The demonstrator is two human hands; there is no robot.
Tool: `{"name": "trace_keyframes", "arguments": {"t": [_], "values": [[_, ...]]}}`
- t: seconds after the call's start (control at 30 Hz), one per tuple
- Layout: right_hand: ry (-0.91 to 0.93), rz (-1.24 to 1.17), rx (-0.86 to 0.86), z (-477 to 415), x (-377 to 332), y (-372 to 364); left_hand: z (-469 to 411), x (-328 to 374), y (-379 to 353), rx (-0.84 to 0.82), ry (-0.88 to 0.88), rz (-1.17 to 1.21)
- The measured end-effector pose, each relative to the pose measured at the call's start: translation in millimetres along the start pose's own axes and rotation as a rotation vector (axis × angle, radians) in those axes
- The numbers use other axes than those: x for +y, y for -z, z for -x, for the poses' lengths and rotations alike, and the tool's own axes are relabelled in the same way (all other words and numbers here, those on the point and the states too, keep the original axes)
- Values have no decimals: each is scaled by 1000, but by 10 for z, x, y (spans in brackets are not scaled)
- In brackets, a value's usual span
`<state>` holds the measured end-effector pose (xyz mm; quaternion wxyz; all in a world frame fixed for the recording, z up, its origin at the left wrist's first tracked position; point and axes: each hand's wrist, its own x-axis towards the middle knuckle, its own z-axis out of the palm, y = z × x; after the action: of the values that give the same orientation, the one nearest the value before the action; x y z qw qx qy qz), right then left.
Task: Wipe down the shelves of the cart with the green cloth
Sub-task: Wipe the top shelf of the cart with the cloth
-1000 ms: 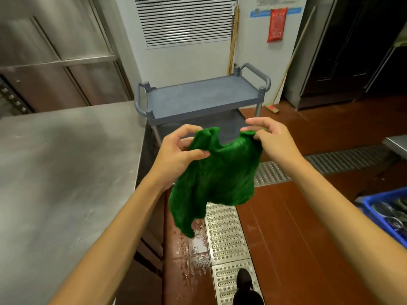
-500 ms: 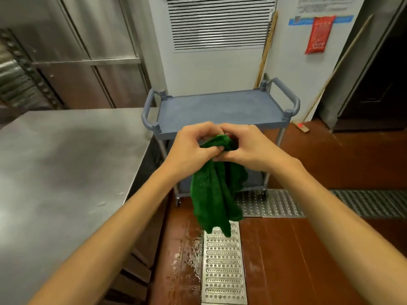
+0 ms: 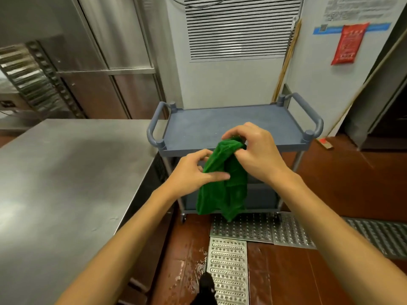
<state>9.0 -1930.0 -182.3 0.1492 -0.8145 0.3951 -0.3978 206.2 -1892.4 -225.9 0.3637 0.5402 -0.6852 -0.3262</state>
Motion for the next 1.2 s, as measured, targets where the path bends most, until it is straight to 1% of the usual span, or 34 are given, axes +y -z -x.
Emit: {"name": "trace_keyframes", "arguments": {"t": [0.07,0.17,0.23,0.37,0.47,0.57,0.67,0.7,0.8,0.9,0.97,1.1,1.2], "values": [[-21,6,-15,-116,170,-5,-132,-150,54,4,0,-62],[-33,46,-58,-318,418,-62,-417,-332,168,100,-6,-192],[-41,80,-91,-480,588,-114,-650,-413,280,126,3,-232],[-103,143,-171,-882,887,-158,-1119,-493,484,75,2,-317],[-156,190,-302,-1248,1101,-141,-1513,-547,634,53,-50,-349],[-154,309,-452,-1566,1341,-132,-1920,-602,842,26,-79,-415],[-181,393,-550,-1793,1639,-129,-2236,-693,1026,-6,-90,-493],[-210,374,-565,-1848,1736,-142,-2326,-727,1067,2,-96,-493],[-267,238,-576,-1999,1969,-268,-2583,-784,1135,35,-106,-388],[-346,103,-573,-2179,2208,-430,-2837,-767,1178,-10,-127,-347],[-393,24,-574,-2303,2377,-516,-3007,-770,1212,-48,-107,-304],[-415,-186,-581,-2595,2651,-662,-3369,-799,1206,-141,-83,-214],[-353,-261,-706,-2829,2818,-772,-3661,-828,1184,-178,-68,-197]]}}
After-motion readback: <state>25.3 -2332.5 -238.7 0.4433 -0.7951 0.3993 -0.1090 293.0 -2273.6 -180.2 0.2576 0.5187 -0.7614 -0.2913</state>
